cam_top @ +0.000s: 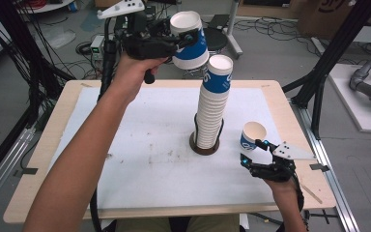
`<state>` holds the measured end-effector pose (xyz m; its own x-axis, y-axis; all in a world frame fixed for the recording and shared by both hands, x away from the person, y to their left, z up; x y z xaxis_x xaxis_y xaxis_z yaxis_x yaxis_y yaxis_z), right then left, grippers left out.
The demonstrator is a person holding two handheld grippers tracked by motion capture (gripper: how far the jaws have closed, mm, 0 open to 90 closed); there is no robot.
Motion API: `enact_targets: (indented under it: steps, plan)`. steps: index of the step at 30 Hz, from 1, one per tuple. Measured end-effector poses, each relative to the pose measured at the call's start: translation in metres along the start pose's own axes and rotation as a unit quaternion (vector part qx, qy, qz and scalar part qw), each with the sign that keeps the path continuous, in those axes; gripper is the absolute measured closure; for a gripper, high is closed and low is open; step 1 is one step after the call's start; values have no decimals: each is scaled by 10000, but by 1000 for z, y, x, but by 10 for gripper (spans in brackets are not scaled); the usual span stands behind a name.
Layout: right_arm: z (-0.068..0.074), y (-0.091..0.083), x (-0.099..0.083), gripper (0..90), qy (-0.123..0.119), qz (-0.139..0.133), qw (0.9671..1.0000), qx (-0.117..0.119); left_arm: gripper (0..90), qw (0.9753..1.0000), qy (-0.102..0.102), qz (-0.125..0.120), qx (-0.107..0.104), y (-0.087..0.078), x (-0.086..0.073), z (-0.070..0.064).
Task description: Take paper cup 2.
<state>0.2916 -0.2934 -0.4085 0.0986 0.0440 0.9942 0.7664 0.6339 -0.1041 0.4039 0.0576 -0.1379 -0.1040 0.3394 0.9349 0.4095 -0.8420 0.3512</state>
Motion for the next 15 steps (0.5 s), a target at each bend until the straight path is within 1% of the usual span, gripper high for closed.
enact_targets:
  steps: [3, 7, 13, 15]
  plan:
    - [2, 1, 0, 204, 7, 9, 10000, 23, 285, 10000, -21, 3, 37, -13, -4, 2]
    - [6, 2, 0, 204, 1, 30, 10000, 69, 285, 9999, -49, 90, 132, -37, -20, 7]
    - [9, 4, -1, 204, -20, 44, 9999, 109, 285, 9995, -83, 156, 263, -65, -36, 13]
    - [10, 4, -1, 204, -25, 56, 9999, 121, 285, 9993, -41, 219, 286, -73, -42, 13]
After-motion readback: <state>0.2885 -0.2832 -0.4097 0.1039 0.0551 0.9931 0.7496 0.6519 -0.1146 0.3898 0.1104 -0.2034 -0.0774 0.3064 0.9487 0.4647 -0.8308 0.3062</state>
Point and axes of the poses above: each handheld gripper's, and its own axes: y roughly forward along the jaws, x roughly out of its top, z roughly to its left, the point moved 3 cm from there along y, roughly forward along the jaws, and after that the axes turned 15 degrees about -z, right-handed, at the moved point
